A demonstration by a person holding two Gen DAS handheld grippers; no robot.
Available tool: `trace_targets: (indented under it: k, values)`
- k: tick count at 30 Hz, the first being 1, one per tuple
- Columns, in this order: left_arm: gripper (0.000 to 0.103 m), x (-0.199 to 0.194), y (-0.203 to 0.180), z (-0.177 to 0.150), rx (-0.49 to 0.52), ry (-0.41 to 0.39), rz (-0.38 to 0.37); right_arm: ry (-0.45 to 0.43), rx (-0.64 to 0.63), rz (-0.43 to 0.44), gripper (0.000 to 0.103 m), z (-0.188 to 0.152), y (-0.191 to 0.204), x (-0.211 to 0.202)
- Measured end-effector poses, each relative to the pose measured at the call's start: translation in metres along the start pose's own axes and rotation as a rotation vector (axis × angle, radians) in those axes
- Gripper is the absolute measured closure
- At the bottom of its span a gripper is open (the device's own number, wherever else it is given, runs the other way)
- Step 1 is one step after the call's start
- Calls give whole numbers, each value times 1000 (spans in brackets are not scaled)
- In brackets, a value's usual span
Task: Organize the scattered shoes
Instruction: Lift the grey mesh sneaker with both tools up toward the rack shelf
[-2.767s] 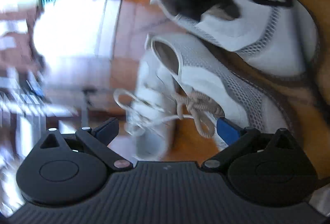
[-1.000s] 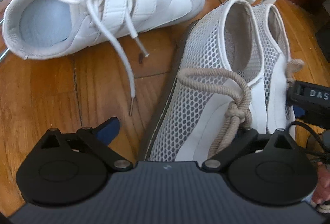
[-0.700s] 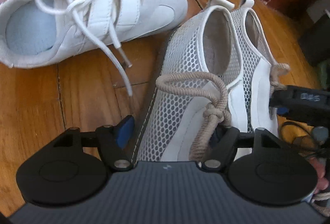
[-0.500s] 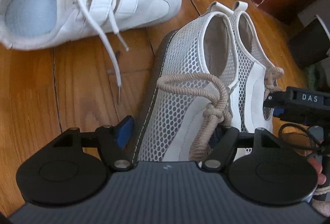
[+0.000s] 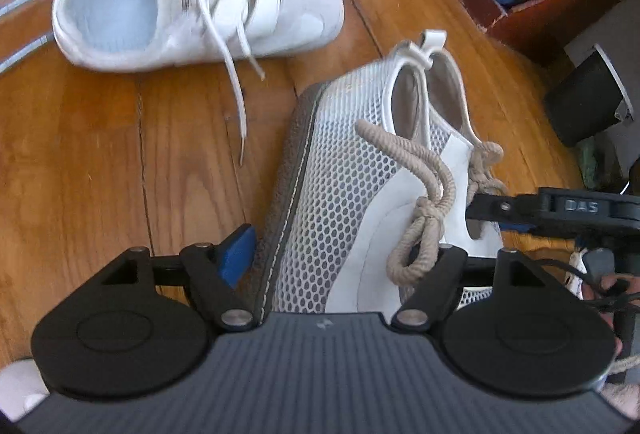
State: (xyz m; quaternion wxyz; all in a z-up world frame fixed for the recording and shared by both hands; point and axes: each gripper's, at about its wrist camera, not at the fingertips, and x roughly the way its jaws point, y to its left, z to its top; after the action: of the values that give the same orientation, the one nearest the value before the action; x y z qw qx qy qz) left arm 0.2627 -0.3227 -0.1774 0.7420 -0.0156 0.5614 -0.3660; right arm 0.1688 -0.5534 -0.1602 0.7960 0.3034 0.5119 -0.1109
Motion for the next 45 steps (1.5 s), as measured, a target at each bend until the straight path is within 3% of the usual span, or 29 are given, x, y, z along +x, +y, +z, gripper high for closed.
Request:
trace_targets:
  k: [2,5,7,9,10,12,14,17,23,28,32,36,39,40,41,42,43,45]
  values:
    - [30,-3,10,-7,-8,12,9,16,-13,-39,32,6,5,12]
    - [27,-1,23,-12,-40,34,22,24,-16,-84,34,8,3,20]
    - [20,3,18,-6,-19,51,55,-1,-30,-117,17,5,1,30]
    - [25,9,9,2,23,83,118,-32,-49,-110,10,3,-3,38]
    - [27,12,6,6,22,89,106,-49,-62,-84,11,2,-5,39]
    - [27,12,8,9,-6,74,67,-62,-111,-17,32,6,-6,40]
    - [26,7,16,10,-46,56,35,-58,5,96,32,13,-23,35]
    - [26,-17,25,9,-94,9,-25,-79,78,212,32,9,-36,16]
    - [26,-57,30,0,-140,-54,-39,-92,27,275,31,-2,-9,-14]
    - [27,-68,38,-8,-197,-78,-58,-83,11,292,31,-5,8,-24]
    - [27,-71,49,-19,-249,-84,-84,-84,115,478,36,-1,0,-36]
    - [26,-67,52,-26,-266,-92,-94,-89,9,364,36,-6,17,-36]
    - [26,-60,51,-24,-289,-73,-109,-92,-88,202,37,-7,33,-32]
    - [25,-59,53,-24,-299,-68,-113,-136,-129,109,36,-8,40,-36]
    - [25,-57,55,-24,-319,-63,-120,-181,-172,12,29,-10,47,-40]
    - [25,-56,57,-25,-325,-63,-124,-208,-197,-25,19,-11,51,-43]
    - [25,-55,58,-26,-330,-64,-128,-257,-234,-52,15,-14,56,-52]
    - [22,-56,57,-25,-323,-69,-119,-285,-248,9,12,-18,56,-59]
